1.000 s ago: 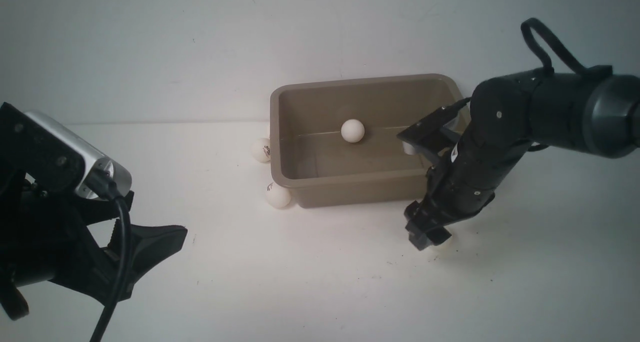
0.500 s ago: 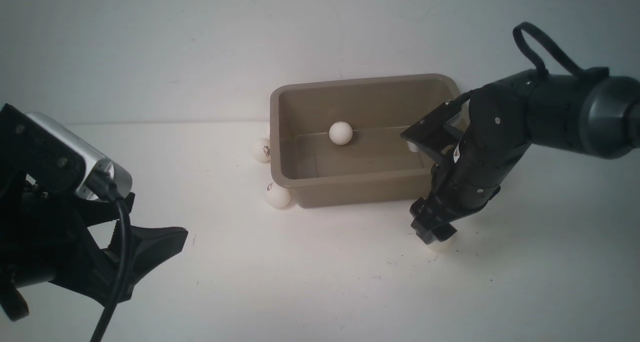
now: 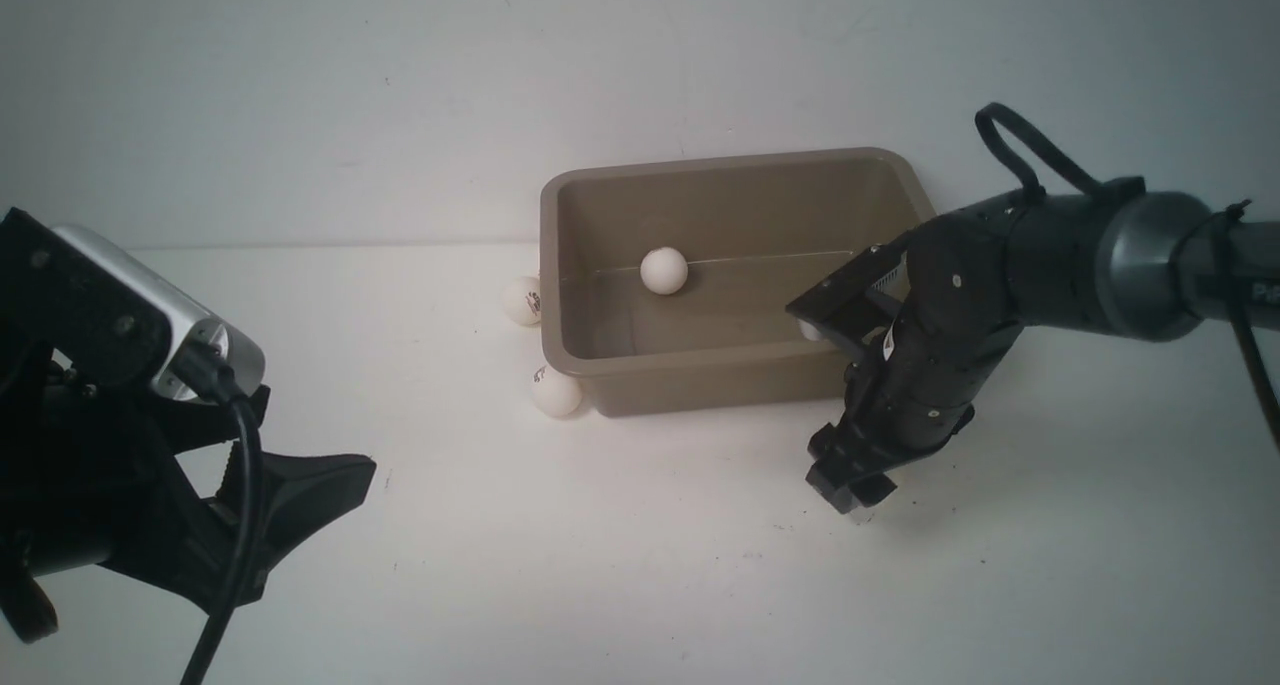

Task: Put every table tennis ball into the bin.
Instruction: Use the right arm to clamp the table tennis ball closest to it, then use the right arm to put the table tennis ball into the box

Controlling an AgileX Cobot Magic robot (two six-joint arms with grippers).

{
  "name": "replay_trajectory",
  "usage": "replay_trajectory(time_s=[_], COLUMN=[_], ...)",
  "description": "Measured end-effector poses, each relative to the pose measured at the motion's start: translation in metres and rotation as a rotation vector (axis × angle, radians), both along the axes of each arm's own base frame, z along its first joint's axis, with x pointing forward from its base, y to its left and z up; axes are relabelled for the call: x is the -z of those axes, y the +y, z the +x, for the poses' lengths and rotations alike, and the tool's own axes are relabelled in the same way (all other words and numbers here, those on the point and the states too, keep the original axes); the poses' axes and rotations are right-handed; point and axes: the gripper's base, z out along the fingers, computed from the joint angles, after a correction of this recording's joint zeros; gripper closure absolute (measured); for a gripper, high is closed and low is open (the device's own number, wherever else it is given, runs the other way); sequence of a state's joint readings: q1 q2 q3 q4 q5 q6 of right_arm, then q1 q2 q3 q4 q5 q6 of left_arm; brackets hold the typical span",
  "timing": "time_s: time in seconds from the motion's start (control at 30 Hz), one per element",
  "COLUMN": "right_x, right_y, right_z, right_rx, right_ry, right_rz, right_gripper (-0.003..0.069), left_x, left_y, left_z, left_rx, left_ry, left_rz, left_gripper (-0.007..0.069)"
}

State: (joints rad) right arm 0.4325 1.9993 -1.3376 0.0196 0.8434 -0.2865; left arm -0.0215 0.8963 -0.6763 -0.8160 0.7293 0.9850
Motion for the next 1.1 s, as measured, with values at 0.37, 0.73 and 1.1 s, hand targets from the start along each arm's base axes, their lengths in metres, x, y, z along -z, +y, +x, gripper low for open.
replay_trajectory(time_s=[0.37, 0.73, 1.1], right_x=[-0.009, -0.146, -0.148], right_y=[-0.008, -0.026, -0.012], right_z=[-0.004, -0.045, -0.021], right_rx=[-0.037, -0.014, -0.018], right_ry=[0.009, -0.295, -0.515], right_rz=[-0.083, 0.075, 0.193], right_gripper=[0.0299, 0.0299, 0.0299], left_x=[0.0, 0.0, 0.0], left_y=[0.0, 0.0, 0.0], left_z=[0.0, 0.0, 0.0], left_rx=[0.0, -0.002, -0.002], left_ry=[0.0, -0.002, -0.002], left_rz=[0.0, 0.0, 0.0], left_gripper=[0.0041, 0.0041, 0.0041])
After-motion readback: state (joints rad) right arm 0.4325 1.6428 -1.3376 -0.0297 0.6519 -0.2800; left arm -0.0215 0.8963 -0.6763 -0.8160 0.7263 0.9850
